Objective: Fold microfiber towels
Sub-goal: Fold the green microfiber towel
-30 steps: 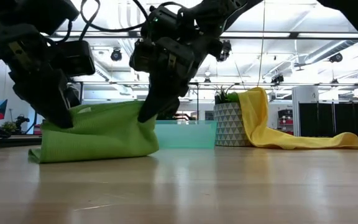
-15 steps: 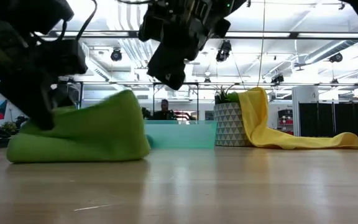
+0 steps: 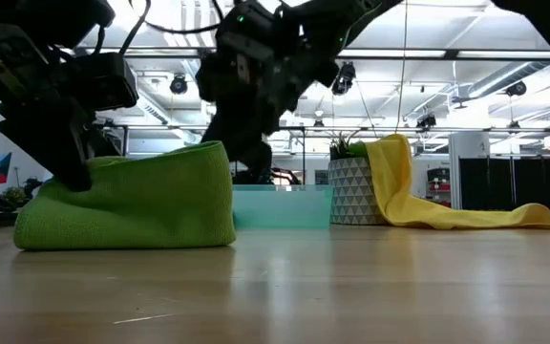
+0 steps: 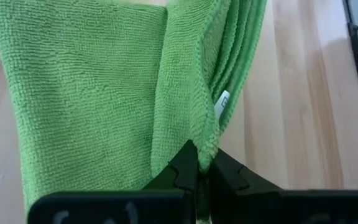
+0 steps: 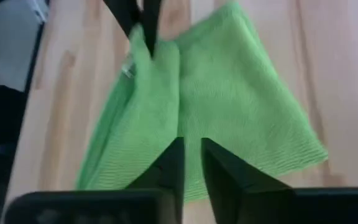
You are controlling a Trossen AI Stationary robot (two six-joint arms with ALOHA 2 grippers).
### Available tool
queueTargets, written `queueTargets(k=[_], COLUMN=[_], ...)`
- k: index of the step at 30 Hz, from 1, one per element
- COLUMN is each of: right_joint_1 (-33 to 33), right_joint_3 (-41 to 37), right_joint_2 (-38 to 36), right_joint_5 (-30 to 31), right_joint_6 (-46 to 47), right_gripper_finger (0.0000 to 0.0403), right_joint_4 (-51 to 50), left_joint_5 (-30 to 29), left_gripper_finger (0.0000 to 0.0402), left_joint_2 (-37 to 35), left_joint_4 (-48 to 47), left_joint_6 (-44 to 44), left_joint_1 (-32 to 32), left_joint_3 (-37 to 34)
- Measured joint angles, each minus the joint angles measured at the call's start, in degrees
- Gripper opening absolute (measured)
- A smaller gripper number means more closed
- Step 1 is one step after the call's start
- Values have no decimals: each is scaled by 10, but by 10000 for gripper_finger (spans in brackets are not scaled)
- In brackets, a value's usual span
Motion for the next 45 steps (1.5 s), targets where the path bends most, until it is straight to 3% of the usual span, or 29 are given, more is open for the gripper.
queueTargets(k=[4, 15, 22, 30, 45], right_joint_1=[4, 19, 20, 20, 19], right_joint_3=[-2, -2, -2, -3, -3], right_joint_2=[19, 69, 70, 61, 2], right_joint_5=[18, 39, 43, 46, 102], right_joint_6=[9, 17, 13, 13, 12], right_gripper_finger=[13, 9, 8, 8, 8], right_joint_4=[10, 6, -1, -8, -69], left_joint_5=[0, -12, -71, -140, -236], left_gripper_finger=[0, 0, 0, 0, 0], left_joint_2=[-8, -46, -69, -76, -24], left_joint_4=[5, 14, -48, -46, -46], left_joint_6=[0, -2, -31, -47, -48], left_joint_1=[0, 0, 0, 2, 26], left_joint_3=[0, -6, -10, -16, -17])
